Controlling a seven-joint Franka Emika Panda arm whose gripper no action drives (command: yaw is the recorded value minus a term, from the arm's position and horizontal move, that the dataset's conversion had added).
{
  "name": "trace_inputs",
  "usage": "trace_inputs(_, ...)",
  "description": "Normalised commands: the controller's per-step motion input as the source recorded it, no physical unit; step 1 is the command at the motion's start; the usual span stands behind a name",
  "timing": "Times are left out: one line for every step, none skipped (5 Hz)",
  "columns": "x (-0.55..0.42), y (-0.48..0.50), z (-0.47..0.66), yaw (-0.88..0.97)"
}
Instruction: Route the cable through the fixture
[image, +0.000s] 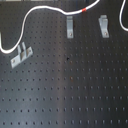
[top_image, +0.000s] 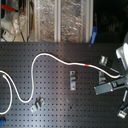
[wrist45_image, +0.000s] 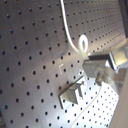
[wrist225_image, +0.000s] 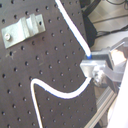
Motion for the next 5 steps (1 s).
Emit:
trace_inputs(0.007, -0.015, 0.00, 0.00)
trace_inputs(-0.145, -0.075, 0.02, 0.21)
trace_inputs(-0.252, 0.151, 0.03, 0.48)
trace_inputs(-0.265, 0.219, 0.02, 0.54)
trace_inputs(-0.278, 0.150, 0.00, 0.57)
